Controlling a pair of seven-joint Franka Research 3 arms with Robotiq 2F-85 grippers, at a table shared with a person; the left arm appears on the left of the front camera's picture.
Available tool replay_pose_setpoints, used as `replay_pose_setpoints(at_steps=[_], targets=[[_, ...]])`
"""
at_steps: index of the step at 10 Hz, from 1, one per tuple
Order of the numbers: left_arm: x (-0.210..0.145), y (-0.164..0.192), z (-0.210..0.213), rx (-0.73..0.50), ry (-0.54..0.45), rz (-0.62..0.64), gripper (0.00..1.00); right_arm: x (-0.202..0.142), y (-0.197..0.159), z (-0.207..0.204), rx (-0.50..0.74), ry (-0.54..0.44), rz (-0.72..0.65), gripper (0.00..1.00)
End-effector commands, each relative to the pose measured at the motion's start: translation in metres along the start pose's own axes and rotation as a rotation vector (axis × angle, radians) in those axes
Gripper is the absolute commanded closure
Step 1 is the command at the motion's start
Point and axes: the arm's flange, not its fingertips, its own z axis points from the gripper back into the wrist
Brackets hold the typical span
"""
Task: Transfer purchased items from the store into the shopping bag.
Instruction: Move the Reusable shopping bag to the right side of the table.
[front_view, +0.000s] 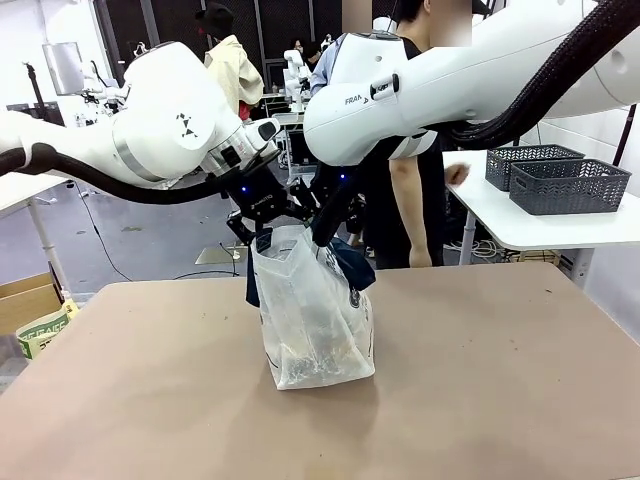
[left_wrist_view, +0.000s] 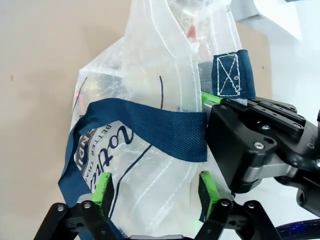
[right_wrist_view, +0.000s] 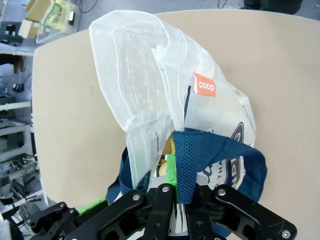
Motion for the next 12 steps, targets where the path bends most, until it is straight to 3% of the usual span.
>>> replay_pose_setpoints(at_steps=[1, 12], targets=[[-0.0068, 0.0123, 0.0028, -0.067, -0.009, -0.022, 0.0, 0.0002, 0.0003, 0.0004, 0.002, -0.003, -0.001, 1.0], [-0.0047, 0.0037, 0.0035, -0.144, -0.047, -0.065, 0.0, 0.0002, 0.0003, 0.0004, 0.002, -0.003, -0.001, 1.0]])
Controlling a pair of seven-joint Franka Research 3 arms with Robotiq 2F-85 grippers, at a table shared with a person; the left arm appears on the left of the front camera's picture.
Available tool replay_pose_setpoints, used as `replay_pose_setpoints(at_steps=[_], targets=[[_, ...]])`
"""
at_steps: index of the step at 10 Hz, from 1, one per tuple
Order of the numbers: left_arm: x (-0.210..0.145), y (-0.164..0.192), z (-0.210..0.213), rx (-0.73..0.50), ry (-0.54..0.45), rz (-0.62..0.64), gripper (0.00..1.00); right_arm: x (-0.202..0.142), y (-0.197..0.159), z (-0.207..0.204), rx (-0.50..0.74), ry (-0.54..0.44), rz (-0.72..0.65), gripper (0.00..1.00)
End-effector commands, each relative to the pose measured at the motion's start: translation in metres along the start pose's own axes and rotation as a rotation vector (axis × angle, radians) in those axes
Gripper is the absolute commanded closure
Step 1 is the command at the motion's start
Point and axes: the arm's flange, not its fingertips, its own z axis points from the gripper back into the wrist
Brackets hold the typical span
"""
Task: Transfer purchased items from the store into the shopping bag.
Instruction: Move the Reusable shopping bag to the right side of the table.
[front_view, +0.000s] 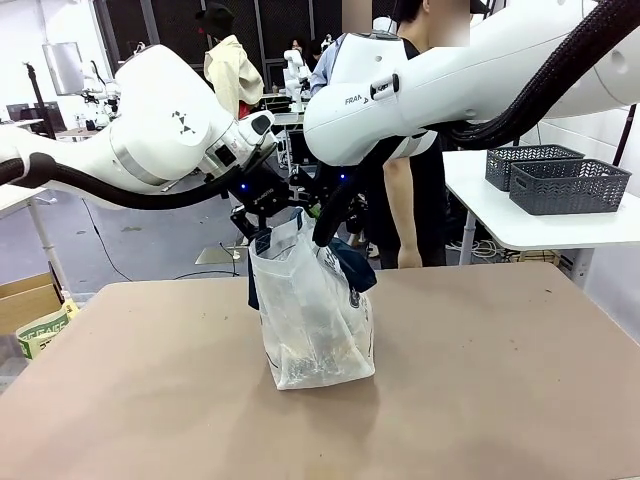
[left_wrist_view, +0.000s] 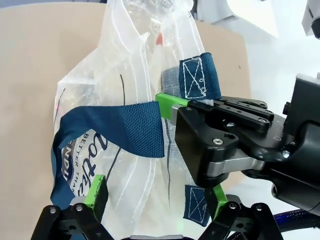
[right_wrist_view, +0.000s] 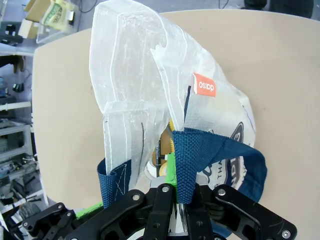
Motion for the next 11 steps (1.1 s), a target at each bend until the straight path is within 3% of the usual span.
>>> replay_pose_setpoints(at_steps=[1, 11], targets=[[-0.0056, 0.0048, -0.0022, -0.045, -0.005, -0.031, 0.0, 0.0002, 0.0003, 0.0004, 0.002, -0.003, -0.001, 1.0], [-0.0039, -0.0018, -0.0022, -0.1, -0.007, -0.044, 0.0, 0.0002, 0.0003, 0.0004, 0.002, -0.003, -0.001, 1.0]])
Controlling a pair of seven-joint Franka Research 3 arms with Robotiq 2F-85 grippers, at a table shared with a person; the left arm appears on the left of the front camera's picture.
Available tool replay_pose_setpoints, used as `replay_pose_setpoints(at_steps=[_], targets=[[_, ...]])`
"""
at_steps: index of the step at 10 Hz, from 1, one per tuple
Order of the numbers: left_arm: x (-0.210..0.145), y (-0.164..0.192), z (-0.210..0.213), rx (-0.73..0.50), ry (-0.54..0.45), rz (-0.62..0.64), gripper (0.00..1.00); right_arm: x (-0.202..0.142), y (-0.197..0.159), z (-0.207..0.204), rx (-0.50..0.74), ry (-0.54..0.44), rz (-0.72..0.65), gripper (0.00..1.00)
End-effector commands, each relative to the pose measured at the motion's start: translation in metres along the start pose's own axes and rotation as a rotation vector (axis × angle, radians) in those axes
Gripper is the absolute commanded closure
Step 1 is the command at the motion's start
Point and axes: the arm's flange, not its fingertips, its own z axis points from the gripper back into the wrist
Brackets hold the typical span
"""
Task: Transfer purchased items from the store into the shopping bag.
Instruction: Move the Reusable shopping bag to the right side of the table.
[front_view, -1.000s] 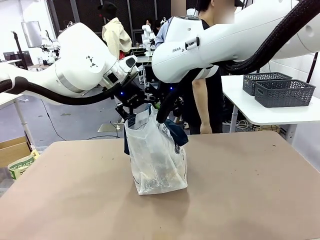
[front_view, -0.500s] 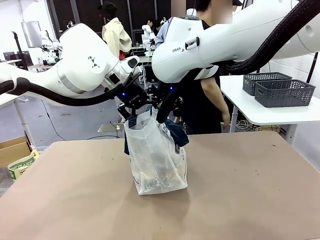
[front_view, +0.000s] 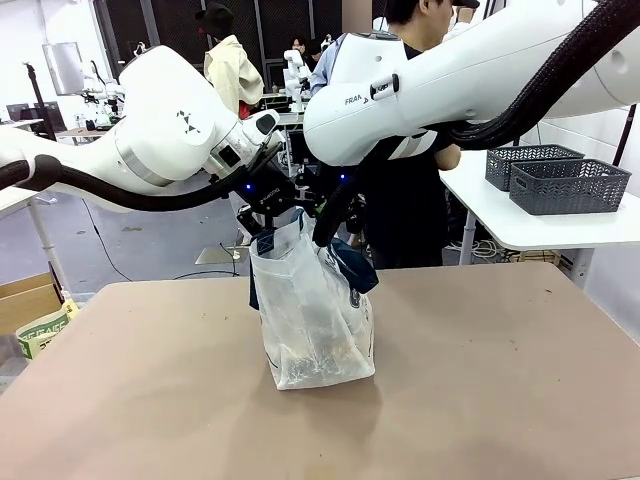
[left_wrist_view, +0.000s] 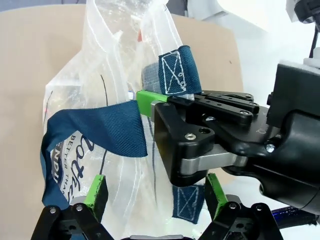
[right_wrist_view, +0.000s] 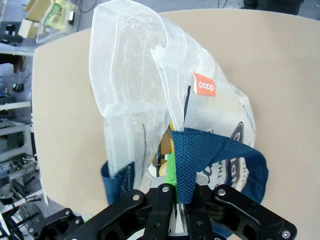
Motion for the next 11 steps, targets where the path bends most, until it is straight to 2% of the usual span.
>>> replay_pose_setpoints(at_steps=[1, 4, 10, 11], targets=[[-0.001, 0.006, 0.001, -0.05, -0.011, -0.019, 0.0, 0.0, 0.0, 0.001, 0.002, -0.004, -0.001, 1.0], [-0.002, 0.004, -0.002, -0.028, 0.009, -0.034, 0.0, 0.0, 0.0, 0.001, 0.002, -0.004, -0.001, 1.0], [-0.004, -0.008, -0.012, 0.191, 0.092, -0.1, 0.0, 0.0, 0.0, 0.001, 0.002, -0.004, -0.001, 1.0], [-0.005, -0.01, -0.012, 0.227, 0.087, -0.098, 0.2, 0.0, 0.0, 0.001, 0.002, -0.004, -0.001, 1.0]])
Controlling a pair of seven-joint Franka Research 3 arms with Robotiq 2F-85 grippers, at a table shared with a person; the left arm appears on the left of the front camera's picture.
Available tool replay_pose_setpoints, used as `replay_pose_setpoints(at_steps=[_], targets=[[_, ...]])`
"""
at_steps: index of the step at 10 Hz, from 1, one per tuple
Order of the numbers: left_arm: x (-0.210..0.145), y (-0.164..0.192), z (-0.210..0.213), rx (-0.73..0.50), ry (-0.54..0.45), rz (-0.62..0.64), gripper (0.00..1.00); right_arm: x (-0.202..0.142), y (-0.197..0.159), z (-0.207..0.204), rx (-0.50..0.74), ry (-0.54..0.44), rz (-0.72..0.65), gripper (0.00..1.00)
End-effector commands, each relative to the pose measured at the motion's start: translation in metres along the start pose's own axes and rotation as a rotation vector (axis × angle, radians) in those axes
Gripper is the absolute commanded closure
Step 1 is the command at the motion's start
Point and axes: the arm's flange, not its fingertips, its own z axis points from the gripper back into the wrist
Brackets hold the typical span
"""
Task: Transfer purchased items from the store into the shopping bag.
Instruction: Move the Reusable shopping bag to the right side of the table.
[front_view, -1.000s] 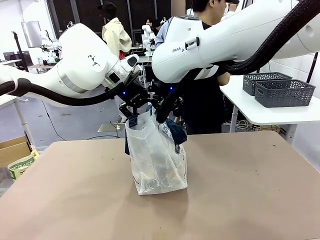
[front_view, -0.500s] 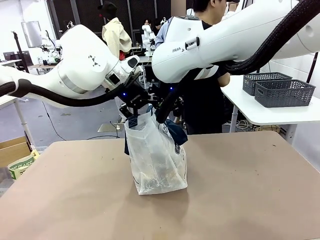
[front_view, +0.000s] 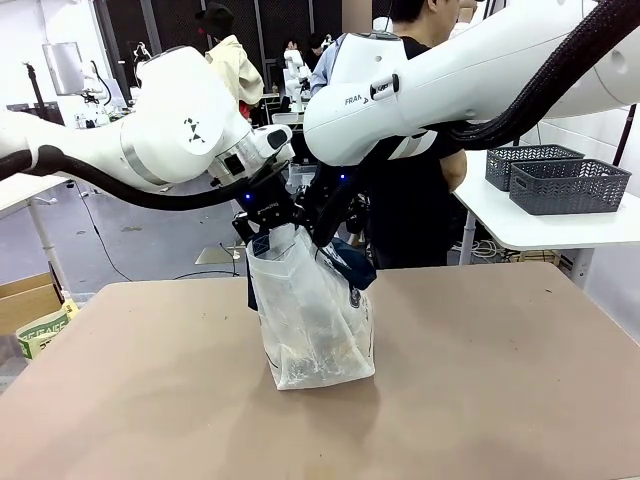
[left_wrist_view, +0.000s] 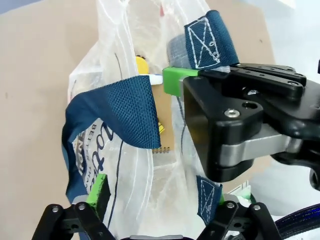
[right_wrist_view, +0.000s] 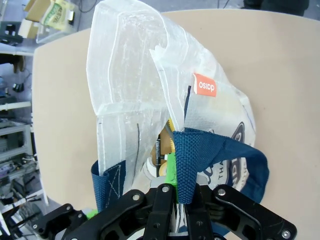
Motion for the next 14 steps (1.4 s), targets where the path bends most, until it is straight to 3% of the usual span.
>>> replay_pose_setpoints(at_steps=[1, 4, 14], targets=[[0.0059, -0.01, 0.0014, 0.052, 0.005, 0.016, 0.4, 0.0004, 0.0002, 0.0005, 0.002, -0.004, -0.001, 1.0], [0.0035, -0.0109, 0.0027, 0.066, -0.009, 0.022, 1.0, 0.0004, 0.0002, 0.0005, 0.002, -0.004, -0.001, 1.0], [0.0016, -0.0131, 0.0081, 0.072, -0.036, -0.017, 1.0, 0.0004, 0.0002, 0.0005, 0.002, -0.004, -0.001, 1.0]])
